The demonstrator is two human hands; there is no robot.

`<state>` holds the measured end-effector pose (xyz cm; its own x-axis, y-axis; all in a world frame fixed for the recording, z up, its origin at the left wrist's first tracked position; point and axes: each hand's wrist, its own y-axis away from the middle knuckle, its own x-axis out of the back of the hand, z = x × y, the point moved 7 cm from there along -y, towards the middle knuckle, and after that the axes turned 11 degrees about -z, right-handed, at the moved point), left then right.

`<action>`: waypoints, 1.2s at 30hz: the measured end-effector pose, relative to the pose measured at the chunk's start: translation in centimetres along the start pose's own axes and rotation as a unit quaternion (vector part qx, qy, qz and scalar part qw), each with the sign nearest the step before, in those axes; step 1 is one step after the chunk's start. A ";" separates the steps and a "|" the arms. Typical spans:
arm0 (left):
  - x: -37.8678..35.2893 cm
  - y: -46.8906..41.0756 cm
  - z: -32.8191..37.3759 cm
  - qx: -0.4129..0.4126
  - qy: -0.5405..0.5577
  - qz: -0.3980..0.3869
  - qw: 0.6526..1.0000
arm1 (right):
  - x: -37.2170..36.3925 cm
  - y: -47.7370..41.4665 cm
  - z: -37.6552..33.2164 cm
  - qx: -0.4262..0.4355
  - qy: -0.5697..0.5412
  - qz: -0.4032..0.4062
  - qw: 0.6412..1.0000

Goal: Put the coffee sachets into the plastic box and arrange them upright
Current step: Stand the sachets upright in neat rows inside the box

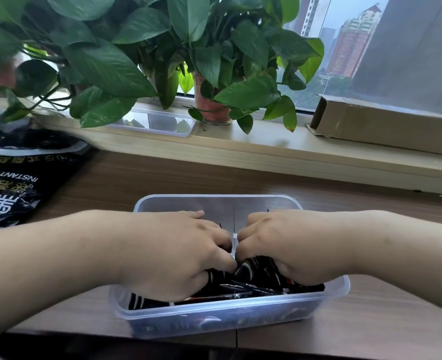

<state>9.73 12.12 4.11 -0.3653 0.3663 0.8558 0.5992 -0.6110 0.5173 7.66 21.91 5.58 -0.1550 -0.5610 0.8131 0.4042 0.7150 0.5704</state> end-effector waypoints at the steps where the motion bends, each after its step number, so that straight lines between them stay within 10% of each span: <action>1: 0.0 0.0 0.1 0.002 -0.001 -0.001 1.000 | 0.0 0.1 0.1 -0.001 -0.005 0.003 1.000; 23: 0.0 -0.7 0.7 -0.010 0.022 0.023 0.999 | 3.1 4.5 1.0 0.077 0.011 0.251 0.965; 30: 2.7 1.7 -0.7 0.028 0.137 0.149 0.979 | 4.9 6.6 2.0 0.050 -0.096 0.361 0.926; 33: 3.8 3.2 -2.5 0.110 0.302 0.250 0.913 | 5.2 7.3 1.9 0.033 -0.137 0.427 0.893; 36: 2.6 2.9 -3.1 0.116 0.618 0.266 0.731 | 5.0 7.5 1.3 0.031 -0.180 0.497 0.848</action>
<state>8.32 9.16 7.83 -0.3148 -0.8807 0.3541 0.9430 -0.2478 0.2219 8.78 25.00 14.07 -0.0346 0.4882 0.8721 0.4502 0.7867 -0.4225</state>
